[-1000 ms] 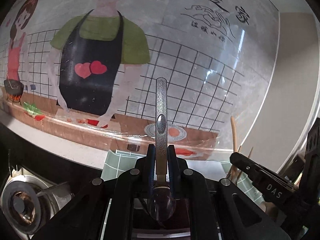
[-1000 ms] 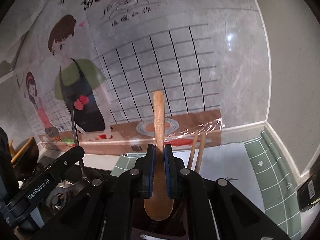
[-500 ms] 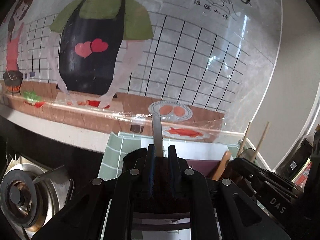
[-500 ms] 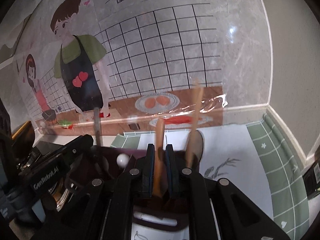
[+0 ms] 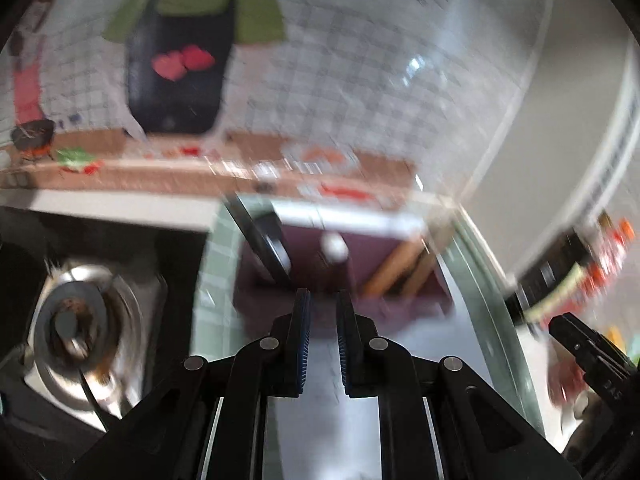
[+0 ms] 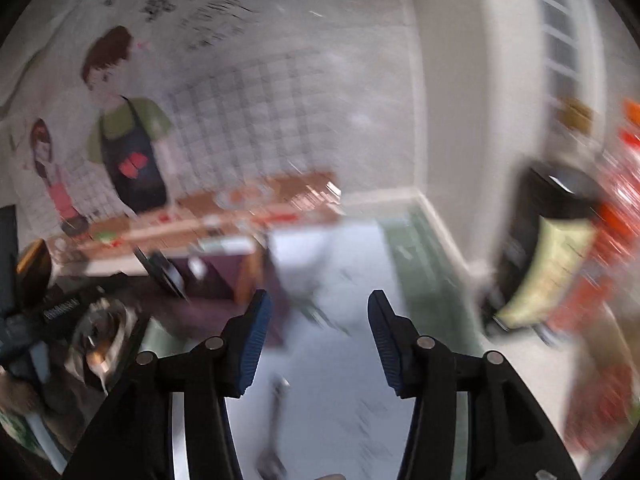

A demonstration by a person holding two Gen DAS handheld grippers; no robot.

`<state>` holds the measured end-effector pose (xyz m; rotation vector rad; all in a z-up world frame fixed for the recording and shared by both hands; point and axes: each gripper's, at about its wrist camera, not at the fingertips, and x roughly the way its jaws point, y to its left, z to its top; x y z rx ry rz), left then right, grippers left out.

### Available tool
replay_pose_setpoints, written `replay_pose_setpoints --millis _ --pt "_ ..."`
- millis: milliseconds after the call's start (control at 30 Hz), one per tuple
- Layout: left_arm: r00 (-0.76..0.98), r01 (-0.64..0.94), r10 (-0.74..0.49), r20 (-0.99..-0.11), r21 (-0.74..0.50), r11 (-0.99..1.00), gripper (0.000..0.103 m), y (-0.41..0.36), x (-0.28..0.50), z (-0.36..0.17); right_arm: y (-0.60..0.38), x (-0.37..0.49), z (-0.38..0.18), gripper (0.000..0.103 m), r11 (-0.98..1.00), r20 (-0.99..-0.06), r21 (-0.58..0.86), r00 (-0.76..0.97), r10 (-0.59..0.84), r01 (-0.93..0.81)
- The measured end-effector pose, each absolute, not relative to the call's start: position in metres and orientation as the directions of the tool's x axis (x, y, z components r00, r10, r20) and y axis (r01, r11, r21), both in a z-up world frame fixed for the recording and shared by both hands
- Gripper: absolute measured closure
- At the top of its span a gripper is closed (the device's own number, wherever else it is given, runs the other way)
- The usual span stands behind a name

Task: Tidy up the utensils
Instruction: 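Lower the ladle and wooden spoon into the caddy and open both tools, then grasp the blue spoon with the right tool while the left tool grasps the metal spoon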

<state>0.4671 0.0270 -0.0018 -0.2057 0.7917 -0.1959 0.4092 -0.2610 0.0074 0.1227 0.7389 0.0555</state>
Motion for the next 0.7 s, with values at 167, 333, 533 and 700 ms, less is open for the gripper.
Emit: replay_pose_setpoints --millis 167,333,533,700 --pt "0.545 0.188 -0.304 -0.781 -0.24 0.952 0.089 -0.011 0.442 -0.035 -0.3 0.352 -0.028 0.052 0.996 -0.797 -0.025 0.6 -0.069 0.081" --pt "0.417 0.255 -0.303 -0.857 -0.21 0.944 0.089 -0.043 0.419 -0.072 -0.316 0.309 -0.068 0.044 0.99 -0.871 -0.091 0.473 -0.132 0.109" --pt "0.313 0.255 -0.302 -0.9 -0.227 0.94 0.089 -0.057 0.411 -0.104 -0.311 0.298 -0.095 0.018 0.995 -0.875 -0.054 0.477 -0.085 0.078" --pt "0.326 0.237 -0.292 -0.899 -0.221 0.946 0.089 -0.046 0.405 -0.101 -0.319 0.32 -0.114 0.059 0.998 -0.906 0.005 0.422 -0.019 0.056"
